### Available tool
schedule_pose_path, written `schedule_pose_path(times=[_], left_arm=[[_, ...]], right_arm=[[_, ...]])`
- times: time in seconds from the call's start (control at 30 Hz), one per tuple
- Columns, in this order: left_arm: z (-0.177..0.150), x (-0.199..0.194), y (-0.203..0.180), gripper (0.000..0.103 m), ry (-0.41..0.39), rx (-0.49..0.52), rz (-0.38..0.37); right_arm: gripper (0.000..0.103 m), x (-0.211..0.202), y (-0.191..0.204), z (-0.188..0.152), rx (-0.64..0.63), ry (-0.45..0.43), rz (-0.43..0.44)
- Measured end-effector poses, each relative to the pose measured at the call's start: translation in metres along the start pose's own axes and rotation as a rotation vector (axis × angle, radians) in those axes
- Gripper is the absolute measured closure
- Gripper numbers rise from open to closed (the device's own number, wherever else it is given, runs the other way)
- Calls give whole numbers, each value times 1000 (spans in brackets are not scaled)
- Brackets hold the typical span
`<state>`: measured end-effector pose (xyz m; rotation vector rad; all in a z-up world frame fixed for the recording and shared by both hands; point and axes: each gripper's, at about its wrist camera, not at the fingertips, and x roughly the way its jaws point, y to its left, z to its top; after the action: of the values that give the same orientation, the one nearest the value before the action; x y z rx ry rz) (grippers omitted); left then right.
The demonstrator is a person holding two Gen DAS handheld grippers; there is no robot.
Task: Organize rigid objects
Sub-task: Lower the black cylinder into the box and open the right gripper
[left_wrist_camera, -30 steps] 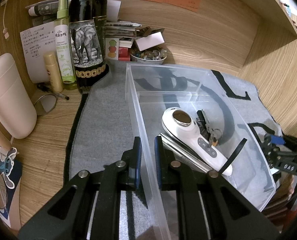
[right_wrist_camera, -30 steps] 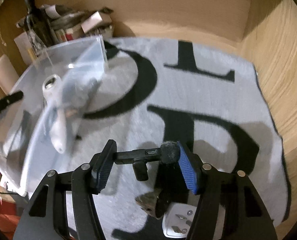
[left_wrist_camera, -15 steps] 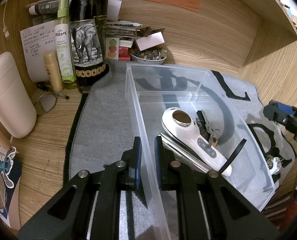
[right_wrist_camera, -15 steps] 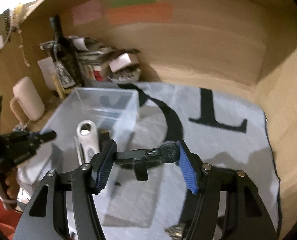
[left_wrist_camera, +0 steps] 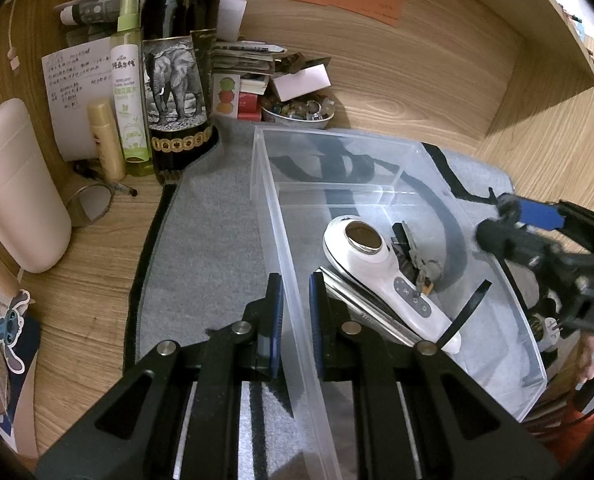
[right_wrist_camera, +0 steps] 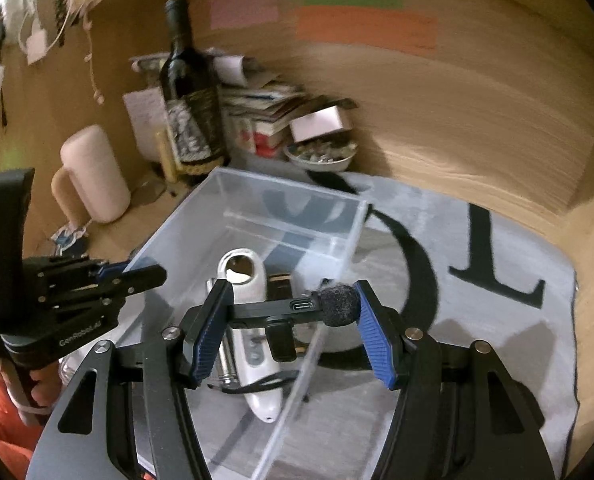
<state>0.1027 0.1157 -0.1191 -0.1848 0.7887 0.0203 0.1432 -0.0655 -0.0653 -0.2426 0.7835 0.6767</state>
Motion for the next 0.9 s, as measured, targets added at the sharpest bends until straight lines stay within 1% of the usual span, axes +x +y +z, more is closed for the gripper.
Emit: schedule_pose_path(times=[0.13,0.3,0.5,0.73,0.83,0.9], left_arm=[[0,0,0,91,-1,-3,-3],[0,0,1,91,-1,-4,-3],[0,0,1,91,-2,-5,-7],[1,0,1,90,-3,-3,-8],[1,0,0,90,-4,-2,-9],[1,0,1,90,-3,-3,-9]], right_arm=[[45,16,9,2,-38,46,16],[45,35,13,4,-51,112,29],[45,46,19,6,-81,146,31],[44,42,19,7,-81,131,35],[36,32,18,7,-72,102,28],[35,24,16,7,-61,81,24]])
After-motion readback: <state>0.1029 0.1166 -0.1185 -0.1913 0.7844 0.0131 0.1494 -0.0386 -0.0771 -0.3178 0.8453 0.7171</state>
